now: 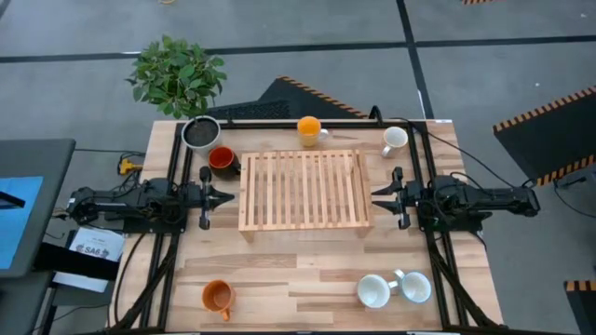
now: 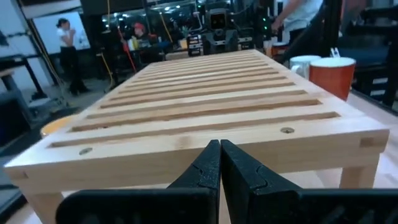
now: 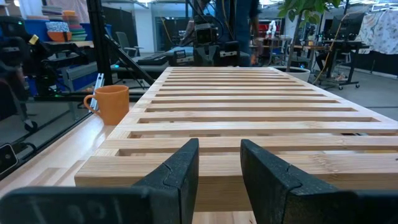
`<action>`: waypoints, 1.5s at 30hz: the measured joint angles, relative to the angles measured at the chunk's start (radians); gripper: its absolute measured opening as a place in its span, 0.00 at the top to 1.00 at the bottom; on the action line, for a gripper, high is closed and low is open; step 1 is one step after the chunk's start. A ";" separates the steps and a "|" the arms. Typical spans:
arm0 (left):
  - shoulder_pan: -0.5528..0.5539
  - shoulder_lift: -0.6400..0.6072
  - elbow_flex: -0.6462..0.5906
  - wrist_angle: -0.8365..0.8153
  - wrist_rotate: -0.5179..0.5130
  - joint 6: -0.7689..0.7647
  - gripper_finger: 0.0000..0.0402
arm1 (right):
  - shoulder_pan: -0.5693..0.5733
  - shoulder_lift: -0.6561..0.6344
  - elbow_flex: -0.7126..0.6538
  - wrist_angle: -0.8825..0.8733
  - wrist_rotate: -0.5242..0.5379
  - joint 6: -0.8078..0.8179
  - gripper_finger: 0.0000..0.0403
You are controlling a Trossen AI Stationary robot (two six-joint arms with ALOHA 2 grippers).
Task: Place coffee mugs
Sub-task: Put the black mug on the shelf
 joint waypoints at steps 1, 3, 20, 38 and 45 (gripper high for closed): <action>0.000 0.000 0.000 0.000 -0.001 0.009 1.00 | 0.000 0.000 0.000 0.000 0.000 0.000 0.64; 0.000 0.000 0.000 0.005 -0.025 0.023 1.00 | 0.000 0.000 0.000 0.000 0.000 0.000 0.64; -0.002 0.060 0.109 0.512 -0.323 -0.915 1.00 | 0.000 0.000 0.000 0.000 0.000 0.000 0.64; 0.200 0.765 1.116 -1.279 -0.301 -0.732 0.65 | 0.000 0.000 0.000 0.000 0.000 0.000 0.64; 0.250 0.944 1.095 -1.302 -0.197 -0.333 0.59 | 0.000 0.000 0.000 0.000 0.000 0.000 0.64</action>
